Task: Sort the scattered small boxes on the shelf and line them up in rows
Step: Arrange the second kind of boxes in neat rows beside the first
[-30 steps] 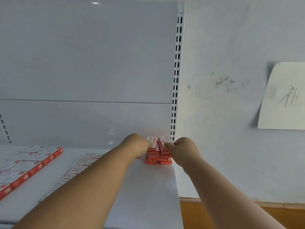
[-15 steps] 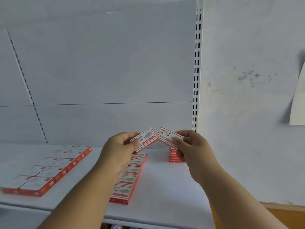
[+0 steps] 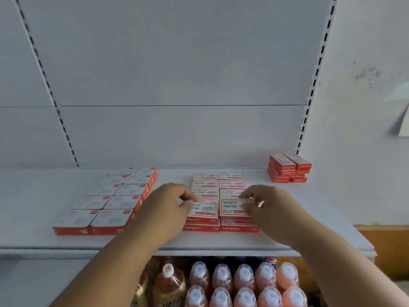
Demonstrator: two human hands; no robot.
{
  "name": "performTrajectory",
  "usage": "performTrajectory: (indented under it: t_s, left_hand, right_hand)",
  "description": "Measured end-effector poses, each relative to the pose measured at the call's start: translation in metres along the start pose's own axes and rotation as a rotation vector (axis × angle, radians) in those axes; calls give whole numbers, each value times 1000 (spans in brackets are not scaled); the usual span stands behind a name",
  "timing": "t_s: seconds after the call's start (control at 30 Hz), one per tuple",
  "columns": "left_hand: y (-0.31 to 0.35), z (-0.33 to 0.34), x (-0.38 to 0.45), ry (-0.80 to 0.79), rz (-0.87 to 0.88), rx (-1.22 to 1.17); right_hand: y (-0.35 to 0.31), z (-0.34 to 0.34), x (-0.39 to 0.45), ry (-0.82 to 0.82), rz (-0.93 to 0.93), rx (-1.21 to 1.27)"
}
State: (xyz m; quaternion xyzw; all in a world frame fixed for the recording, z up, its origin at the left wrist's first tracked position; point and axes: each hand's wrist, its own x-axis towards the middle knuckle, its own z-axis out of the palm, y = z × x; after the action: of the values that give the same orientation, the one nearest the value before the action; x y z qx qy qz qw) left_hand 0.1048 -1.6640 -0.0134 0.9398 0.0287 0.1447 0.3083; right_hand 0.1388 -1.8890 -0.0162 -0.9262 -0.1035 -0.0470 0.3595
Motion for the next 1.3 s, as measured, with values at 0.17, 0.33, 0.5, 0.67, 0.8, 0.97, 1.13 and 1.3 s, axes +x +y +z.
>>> performTrajectory:
  t_s: [0.17, 0.33, 0.5, 0.67, 0.8, 0.97, 1.13, 1.3]
  left_hand:
    - [-3, 2, -2, -30, 201, 88]
    - [-8, 5, -2, -61, 304, 102]
    - [-7, 9, -1, -54, 314, 121]
    - [-2, 3, 2, -76, 333, 191]
    - [19, 3, 4, 24, 344, 183]
    - [70, 23, 18, -53, 437, 153]
    - [129, 62, 51, -108, 333, 91]
    - [172, 100, 97, -151, 81, 139]
  right_hand:
    - [-6, -2, -8, -10, -121, -217]
    - [-9, -17, -11, -90, -146, -300]
    - [-10, -16, -8, -100, -144, -288]
    - [-5, -16, -8, -97, -142, -262]
    - [5, -24, -7, 60, -148, -171]
    - [27, -52, 8, 304, -116, -92]
    - [74, -89, 43, 430, -47, -67]
    - [111, -111, 92, 322, 17, -116]
